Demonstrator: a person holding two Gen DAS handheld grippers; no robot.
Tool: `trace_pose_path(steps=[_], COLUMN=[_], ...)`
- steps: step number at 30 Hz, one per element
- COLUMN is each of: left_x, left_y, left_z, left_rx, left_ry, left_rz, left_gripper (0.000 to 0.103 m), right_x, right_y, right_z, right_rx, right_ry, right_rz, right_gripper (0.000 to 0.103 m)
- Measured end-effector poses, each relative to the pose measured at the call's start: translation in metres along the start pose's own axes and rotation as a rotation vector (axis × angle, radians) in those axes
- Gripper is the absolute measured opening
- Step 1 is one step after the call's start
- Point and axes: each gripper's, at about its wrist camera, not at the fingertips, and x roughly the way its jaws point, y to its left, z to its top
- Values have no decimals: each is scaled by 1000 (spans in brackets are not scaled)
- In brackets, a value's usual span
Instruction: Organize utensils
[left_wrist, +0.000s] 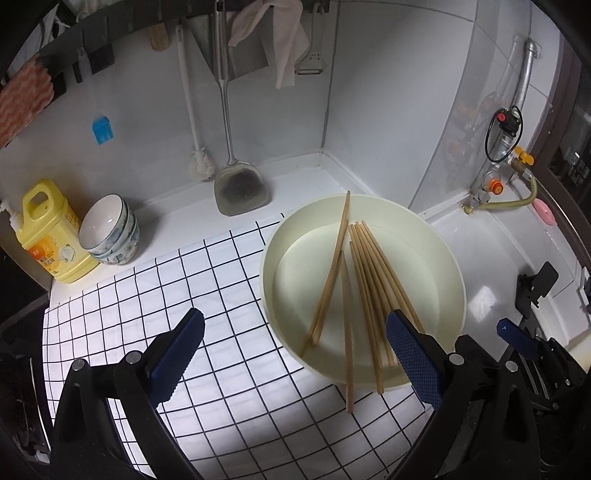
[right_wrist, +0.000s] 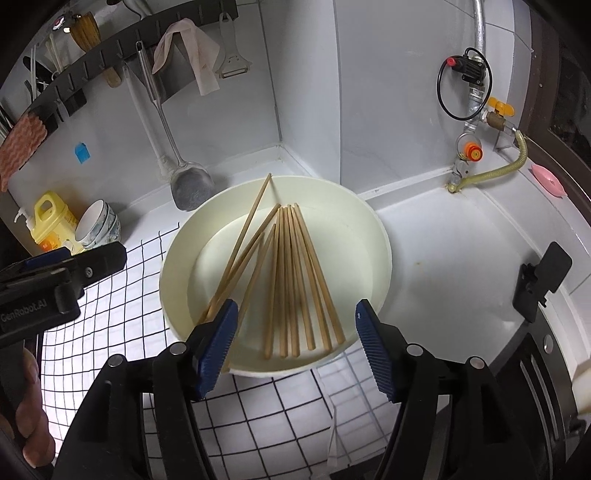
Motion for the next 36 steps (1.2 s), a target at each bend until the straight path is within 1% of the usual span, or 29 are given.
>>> trace_pose_path(steps=[12, 21, 29, 36], left_x=[-18, -18, -21, -23], left_y=[13, 15, 20, 24], left_z=[-5, -10, -13, -12], left_rx=[-16, -6, 3, 8], left_ry=[-25, -4, -8, -16], left_rz=[17, 12, 43, 43], left_gripper=[97, 97, 97, 97], right_x=[-12, -16, -16, -17], right_y=[11, 16, 25, 30], right_z=[-4, -6, -4, -3], right_rx=[-14, -27, -38, -40], right_ry=[11, 23, 25, 19], right_rz=[-24, -26, -23, -30], right_gripper=[65, 65, 65, 65])
